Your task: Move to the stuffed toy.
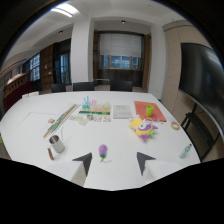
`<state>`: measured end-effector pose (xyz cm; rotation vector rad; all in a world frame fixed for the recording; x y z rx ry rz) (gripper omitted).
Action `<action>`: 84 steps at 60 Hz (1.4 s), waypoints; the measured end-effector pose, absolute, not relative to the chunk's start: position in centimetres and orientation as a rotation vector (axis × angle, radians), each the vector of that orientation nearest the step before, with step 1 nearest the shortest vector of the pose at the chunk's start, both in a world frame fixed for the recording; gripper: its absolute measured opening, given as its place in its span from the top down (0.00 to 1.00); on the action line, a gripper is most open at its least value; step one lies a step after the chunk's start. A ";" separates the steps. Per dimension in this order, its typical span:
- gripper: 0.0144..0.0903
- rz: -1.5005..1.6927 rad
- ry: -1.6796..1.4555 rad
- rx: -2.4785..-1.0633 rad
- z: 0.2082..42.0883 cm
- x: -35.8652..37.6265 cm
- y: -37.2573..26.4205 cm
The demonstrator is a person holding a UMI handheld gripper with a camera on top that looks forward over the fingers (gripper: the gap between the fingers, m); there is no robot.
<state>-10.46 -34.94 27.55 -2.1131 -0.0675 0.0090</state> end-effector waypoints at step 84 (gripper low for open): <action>0.07 -0.085 -0.060 -2.200 9.2 10.2 -5.0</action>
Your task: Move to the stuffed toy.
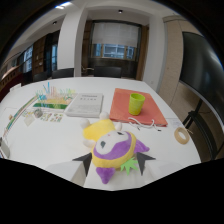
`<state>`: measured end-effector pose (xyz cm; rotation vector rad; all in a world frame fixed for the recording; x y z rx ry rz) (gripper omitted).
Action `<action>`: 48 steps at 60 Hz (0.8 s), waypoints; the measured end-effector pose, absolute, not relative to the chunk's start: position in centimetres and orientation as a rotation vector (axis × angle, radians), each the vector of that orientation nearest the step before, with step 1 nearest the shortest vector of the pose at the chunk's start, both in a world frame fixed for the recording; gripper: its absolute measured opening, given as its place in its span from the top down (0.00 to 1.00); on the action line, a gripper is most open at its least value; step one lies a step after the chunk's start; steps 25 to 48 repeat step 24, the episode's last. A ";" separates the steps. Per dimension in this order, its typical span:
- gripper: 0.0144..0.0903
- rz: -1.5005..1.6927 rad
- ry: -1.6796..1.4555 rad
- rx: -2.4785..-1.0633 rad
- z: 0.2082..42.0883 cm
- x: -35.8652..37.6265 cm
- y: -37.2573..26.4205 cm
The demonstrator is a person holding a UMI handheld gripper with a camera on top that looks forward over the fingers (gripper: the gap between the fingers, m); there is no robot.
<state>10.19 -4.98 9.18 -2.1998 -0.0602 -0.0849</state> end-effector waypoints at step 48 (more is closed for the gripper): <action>0.08 -0.087 -0.066 -2.203 9.1 10.1 -4.4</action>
